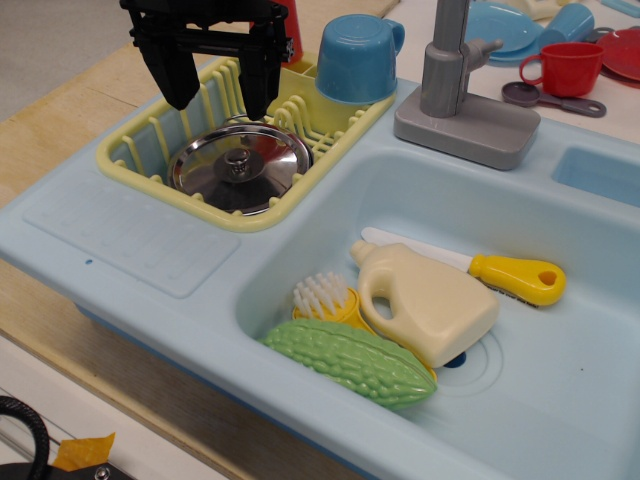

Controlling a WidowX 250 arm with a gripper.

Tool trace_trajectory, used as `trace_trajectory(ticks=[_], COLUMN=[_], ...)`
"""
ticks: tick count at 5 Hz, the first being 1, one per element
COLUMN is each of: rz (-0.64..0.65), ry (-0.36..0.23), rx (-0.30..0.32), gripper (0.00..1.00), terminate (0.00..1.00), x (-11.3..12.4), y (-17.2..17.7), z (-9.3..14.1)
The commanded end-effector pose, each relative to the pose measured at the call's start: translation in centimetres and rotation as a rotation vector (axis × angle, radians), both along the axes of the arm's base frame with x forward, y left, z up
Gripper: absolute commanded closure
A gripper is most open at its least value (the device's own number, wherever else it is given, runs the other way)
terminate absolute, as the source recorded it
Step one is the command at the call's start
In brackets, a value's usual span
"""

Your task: Take lid off pot or pan

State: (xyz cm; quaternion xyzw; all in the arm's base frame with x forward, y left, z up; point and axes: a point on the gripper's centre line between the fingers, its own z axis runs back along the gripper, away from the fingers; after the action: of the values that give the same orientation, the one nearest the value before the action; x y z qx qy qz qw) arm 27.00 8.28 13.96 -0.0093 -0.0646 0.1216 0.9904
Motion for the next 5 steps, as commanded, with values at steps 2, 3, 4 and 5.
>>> trace_trajectory(ticks=[2, 3, 4, 5], rz=[0.001, -0.017, -0.04, -0.043], ry=[0.004, 0.004, 0.003, 0.012], rx=[0.022, 0.025, 0.036, 0.038], gripper=[0.0, 0.0, 0.0, 0.0], terminate=[0.0, 0.0, 0.0, 0.0], x=[-0.5, -0.6, -0.1, 0.1], y=[-0.2, -0.4, -0.7, -0.7], z=[-0.8, -1.5, -2.0, -2.3])
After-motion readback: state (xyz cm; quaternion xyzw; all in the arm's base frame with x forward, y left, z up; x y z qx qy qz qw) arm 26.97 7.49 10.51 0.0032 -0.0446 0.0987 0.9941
